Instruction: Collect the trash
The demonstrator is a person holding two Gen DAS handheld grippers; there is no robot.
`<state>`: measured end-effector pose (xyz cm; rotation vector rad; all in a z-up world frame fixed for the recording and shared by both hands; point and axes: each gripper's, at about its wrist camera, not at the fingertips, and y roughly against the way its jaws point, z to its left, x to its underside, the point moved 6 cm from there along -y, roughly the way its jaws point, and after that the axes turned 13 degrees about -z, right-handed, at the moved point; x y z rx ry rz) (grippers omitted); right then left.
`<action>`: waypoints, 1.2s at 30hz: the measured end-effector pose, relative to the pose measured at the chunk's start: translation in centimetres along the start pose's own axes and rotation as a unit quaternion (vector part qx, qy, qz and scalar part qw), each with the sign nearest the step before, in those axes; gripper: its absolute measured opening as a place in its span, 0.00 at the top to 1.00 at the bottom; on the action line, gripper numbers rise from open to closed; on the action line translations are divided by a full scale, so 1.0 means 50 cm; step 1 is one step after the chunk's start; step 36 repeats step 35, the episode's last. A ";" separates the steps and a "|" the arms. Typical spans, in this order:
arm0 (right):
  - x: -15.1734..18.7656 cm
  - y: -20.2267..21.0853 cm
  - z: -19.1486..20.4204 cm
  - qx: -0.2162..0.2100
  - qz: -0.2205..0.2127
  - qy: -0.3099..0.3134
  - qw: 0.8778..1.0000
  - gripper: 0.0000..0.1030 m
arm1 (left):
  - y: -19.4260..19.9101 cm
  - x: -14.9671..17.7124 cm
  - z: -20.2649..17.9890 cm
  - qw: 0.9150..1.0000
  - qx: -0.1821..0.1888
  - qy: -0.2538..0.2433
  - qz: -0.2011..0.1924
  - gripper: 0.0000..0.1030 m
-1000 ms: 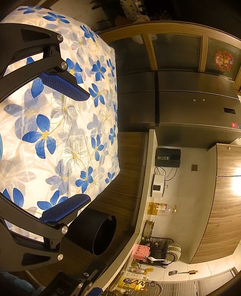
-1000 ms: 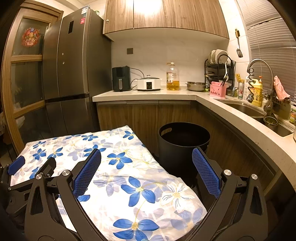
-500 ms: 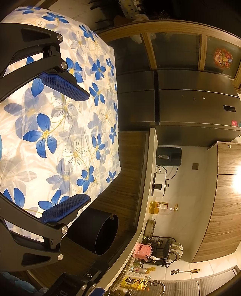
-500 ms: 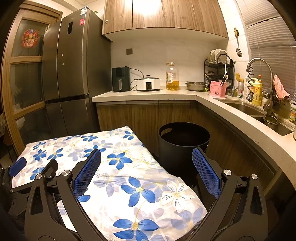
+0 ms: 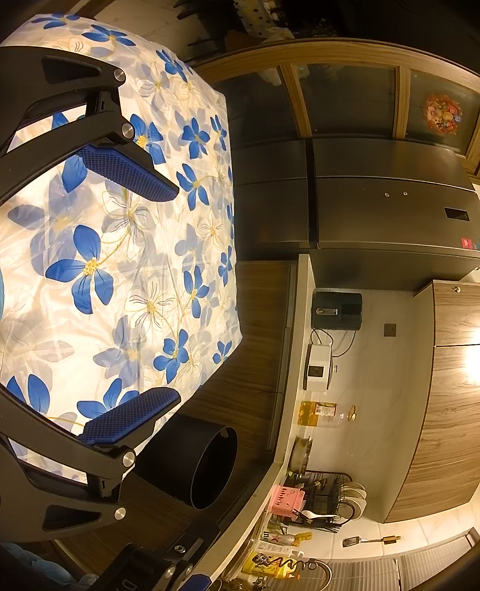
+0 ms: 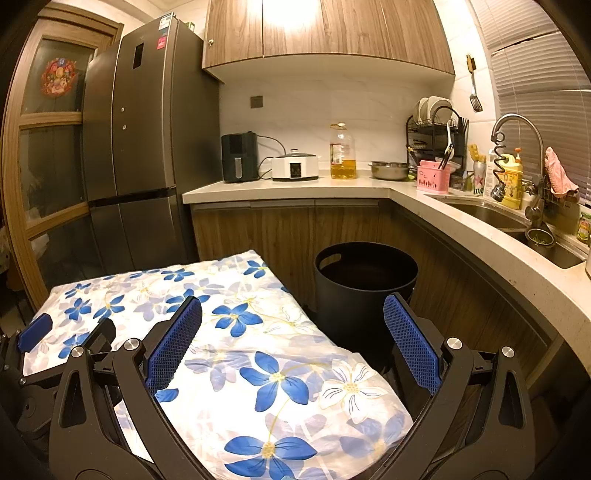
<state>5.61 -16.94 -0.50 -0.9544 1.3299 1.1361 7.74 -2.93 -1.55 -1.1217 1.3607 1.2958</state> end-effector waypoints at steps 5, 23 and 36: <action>0.002 -0.002 0.000 0.002 0.000 -0.001 1.000 0.05 | -0.001 0.001 -0.003 1.000 0.006 -0.003 0.000 0.14; 0.010 -0.003 -0.005 0.006 0.000 -0.004 1.000 0.05 | -0.005 0.005 0.003 1.000 0.000 -0.026 0.001 0.35; 0.017 -0.005 -0.013 0.013 0.002 -0.013 1.000 0.05 | -0.002 0.007 0.019 0.999 -0.024 -0.023 0.001 0.07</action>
